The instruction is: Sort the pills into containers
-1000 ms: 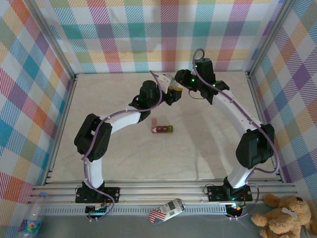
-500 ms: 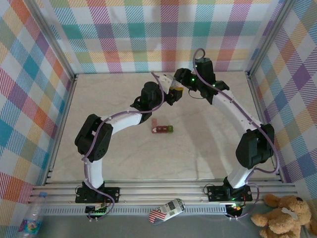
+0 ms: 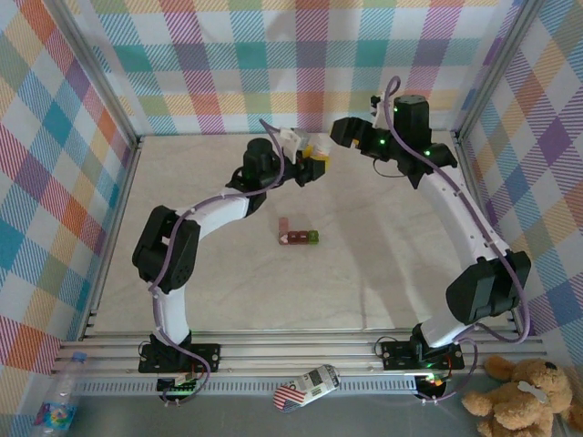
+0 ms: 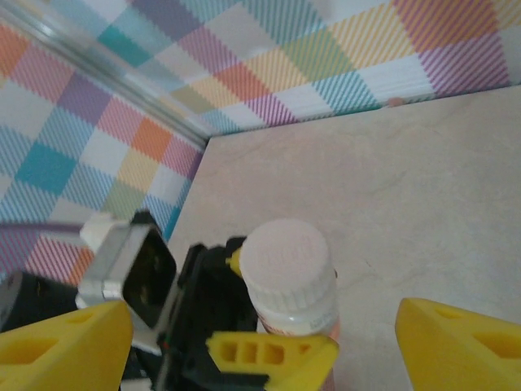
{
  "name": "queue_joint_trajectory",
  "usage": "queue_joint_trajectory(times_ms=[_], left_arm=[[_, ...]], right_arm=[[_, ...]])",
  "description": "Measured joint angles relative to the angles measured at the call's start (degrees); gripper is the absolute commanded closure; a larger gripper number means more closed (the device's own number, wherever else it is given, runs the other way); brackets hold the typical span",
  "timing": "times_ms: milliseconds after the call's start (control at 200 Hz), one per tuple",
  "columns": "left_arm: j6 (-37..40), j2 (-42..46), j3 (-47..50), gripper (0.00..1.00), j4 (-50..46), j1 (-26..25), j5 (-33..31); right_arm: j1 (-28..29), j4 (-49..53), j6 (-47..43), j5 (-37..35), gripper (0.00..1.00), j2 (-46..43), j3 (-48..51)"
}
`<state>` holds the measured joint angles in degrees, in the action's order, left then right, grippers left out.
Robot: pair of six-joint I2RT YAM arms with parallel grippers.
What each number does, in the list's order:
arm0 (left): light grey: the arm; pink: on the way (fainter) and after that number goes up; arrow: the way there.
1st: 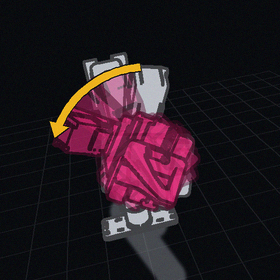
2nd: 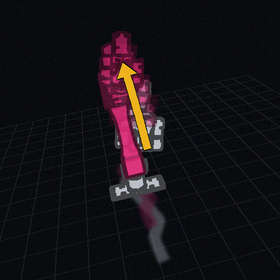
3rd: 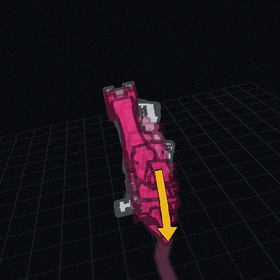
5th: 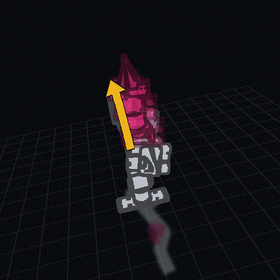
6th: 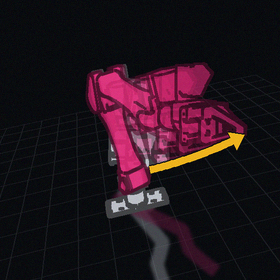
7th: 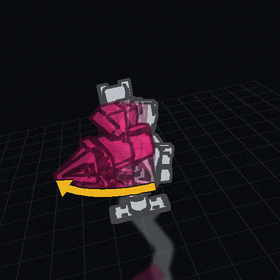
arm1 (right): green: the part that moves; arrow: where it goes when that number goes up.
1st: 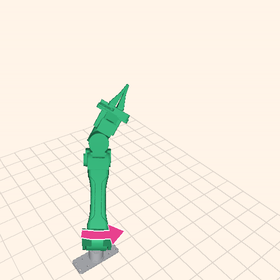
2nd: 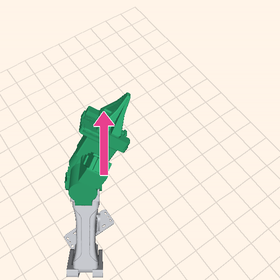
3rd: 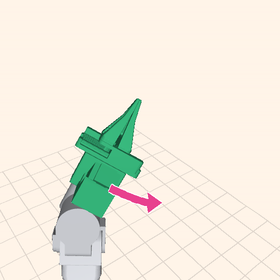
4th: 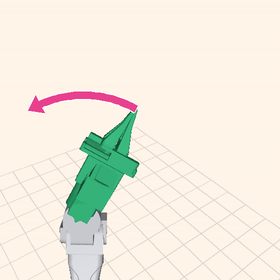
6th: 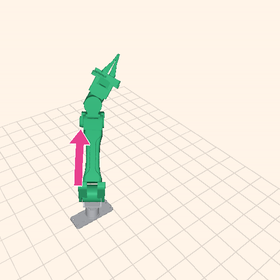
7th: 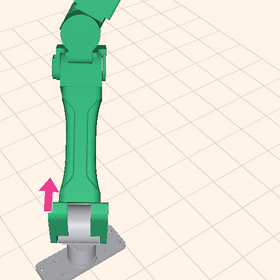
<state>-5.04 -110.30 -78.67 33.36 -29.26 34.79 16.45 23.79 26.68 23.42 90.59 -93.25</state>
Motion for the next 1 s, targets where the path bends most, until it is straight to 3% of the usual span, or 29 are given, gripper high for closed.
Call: queue_joint_trajectory(times_ms=[350,580,870,1000], left_arm=[[-1.6,0.0,-2.9,1.0,-0.4,0.5,10.2],[-1.6,-0.8,-2.9,1.0,-0.7,0.5,11.8],[-1.8,-0.9,-2.9,1.0,-1.7,0.5,12.3],[-1.9,-0.9,-2.9,1.0,-1.6,0.5,12.4]], right_arm=[[0.0,5.9,-7.1,7.7,0.21,7.6,-6.9],[0.5,6.3,-7.2,9.3,0.29,8.5,-7.6],[1.2,6.1,-7.1,9.7,0.32,9.1,-7.8],[1.2,5.9,-6.9,9.0,0.42,9.2,-7.8]])
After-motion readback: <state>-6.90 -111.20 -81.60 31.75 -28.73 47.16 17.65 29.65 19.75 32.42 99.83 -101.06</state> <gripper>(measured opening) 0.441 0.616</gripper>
